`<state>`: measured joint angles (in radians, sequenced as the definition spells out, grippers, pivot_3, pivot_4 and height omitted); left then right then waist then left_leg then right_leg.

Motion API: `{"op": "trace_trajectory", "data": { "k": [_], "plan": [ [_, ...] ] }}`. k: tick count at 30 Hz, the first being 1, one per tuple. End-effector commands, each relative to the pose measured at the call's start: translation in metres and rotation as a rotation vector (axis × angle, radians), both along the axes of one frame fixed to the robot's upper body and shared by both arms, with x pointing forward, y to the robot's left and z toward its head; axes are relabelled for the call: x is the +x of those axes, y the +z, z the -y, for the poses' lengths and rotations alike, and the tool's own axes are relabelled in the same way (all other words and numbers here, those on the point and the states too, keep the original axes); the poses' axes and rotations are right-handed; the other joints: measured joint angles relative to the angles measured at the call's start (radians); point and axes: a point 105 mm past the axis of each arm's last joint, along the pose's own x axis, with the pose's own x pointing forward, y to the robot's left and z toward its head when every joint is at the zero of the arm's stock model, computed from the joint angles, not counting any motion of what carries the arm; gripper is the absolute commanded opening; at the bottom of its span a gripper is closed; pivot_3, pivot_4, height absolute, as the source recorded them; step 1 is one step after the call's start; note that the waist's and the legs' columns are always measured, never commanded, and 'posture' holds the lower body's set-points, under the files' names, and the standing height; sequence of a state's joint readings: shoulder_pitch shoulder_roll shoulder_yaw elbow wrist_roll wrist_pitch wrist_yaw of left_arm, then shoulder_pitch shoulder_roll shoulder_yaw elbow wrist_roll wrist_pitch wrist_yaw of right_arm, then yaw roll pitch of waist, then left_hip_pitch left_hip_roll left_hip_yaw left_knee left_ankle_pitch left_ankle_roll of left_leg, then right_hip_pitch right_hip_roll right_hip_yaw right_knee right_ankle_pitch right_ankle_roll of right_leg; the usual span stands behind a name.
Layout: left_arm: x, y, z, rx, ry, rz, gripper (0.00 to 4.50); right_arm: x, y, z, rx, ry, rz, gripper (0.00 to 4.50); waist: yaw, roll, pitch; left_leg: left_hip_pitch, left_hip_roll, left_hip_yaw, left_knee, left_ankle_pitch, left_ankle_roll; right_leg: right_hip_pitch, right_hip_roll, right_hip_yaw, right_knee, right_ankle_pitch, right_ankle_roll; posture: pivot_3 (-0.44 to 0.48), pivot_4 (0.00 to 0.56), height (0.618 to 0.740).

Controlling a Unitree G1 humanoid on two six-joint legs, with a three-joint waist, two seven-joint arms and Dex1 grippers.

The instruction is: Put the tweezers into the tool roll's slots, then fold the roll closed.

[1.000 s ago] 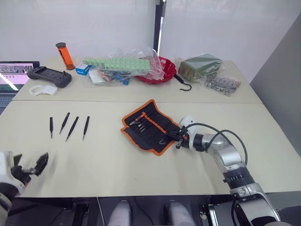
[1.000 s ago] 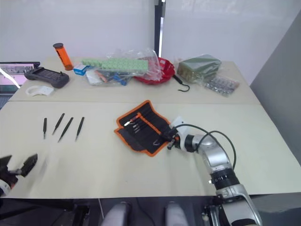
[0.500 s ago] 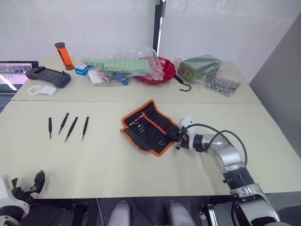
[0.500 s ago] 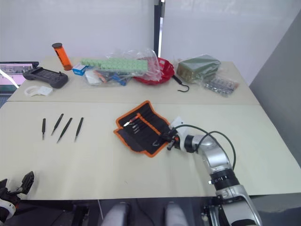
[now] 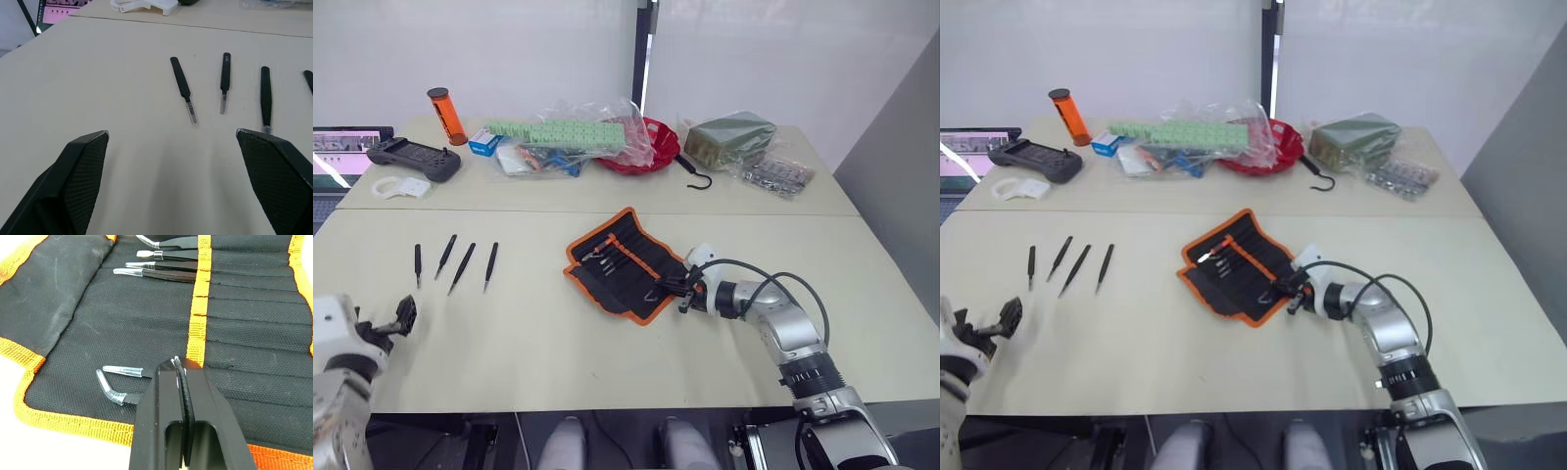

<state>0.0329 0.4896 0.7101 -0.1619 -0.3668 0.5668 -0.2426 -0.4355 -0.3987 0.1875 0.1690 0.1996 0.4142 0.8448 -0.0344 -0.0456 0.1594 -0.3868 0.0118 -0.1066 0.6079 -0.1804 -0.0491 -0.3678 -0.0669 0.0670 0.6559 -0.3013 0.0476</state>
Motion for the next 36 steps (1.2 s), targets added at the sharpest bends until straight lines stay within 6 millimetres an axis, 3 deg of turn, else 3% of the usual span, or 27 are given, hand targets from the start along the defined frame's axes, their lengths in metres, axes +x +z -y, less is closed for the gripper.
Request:
{"op": "trace_trajectory", "data": {
  "k": [1,6,13,31,32,36],
  "plan": [
    [0.017,0.007,-0.006,0.01,0.018,-0.004,4.18,-0.01,-0.028,0.006,-0.058,-0.025,-0.107,0.0,-0.002,0.0,0.0,0.0,0.0,0.0,0.0,0.0,0.0,0.0,0.0,0.0,0.0,0.0,0.0,0.0,0.15,0.74],
    [0.037,0.0,-0.002,-0.006,-0.016,-0.044,2.66,-0.013,-0.027,0.005,-0.062,-0.023,-0.106,0.0,-0.007,0.0,0.0,-0.001,0.001,0.0,-0.001,-0.001,-0.002,-0.002,0.0,0.0,0.0,0.0,0.0,0.0,0.15,0.74],
    [0.055,-0.001,0.004,-0.02,-0.011,-0.031,2.66,-0.013,-0.025,0.006,-0.069,-0.026,-0.1,0.0,-0.002,0.0,0.0,-0.002,0.002,0.0,-0.002,-0.001,-0.002,-0.003,0.002,0.0,0.0,0.0,-0.001,0.0,0.15,0.74],
    [0.066,-0.023,0.008,-0.056,0.014,-0.14,2.66,-0.013,-0.025,0.008,-0.112,-0.019,-0.088,0.0,0.003,0.001,0.0,-0.001,0.002,0.0,-0.002,-0.001,-0.002,-0.002,0.001,0.0,0.001,0.0,0.0,0.0,0.15,0.74],
    [0.067,-0.023,0.008,-0.058,0.014,-0.141,2.17,-0.014,-0.025,0.008,-0.112,-0.019,-0.089,0.0,0.004,0.001,0.0,-0.001,0.002,0.0,-0.001,-0.001,-0.002,-0.002,0.001,0.0,0.001,0.0,0.0,0.0,0.15,0.74],
    [0.07,-0.024,0.008,-0.073,0.013,-0.141,1.0,-0.014,-0.025,0.008,-0.113,-0.017,-0.087,0.0,0.005,0.001,0.0,-0.001,0.002,0.0,-0.001,-0.001,-0.002,-0.002,0.002,0.0,0.001,0.0,0.0,0.0,0.15,0.74]
  ]
}}
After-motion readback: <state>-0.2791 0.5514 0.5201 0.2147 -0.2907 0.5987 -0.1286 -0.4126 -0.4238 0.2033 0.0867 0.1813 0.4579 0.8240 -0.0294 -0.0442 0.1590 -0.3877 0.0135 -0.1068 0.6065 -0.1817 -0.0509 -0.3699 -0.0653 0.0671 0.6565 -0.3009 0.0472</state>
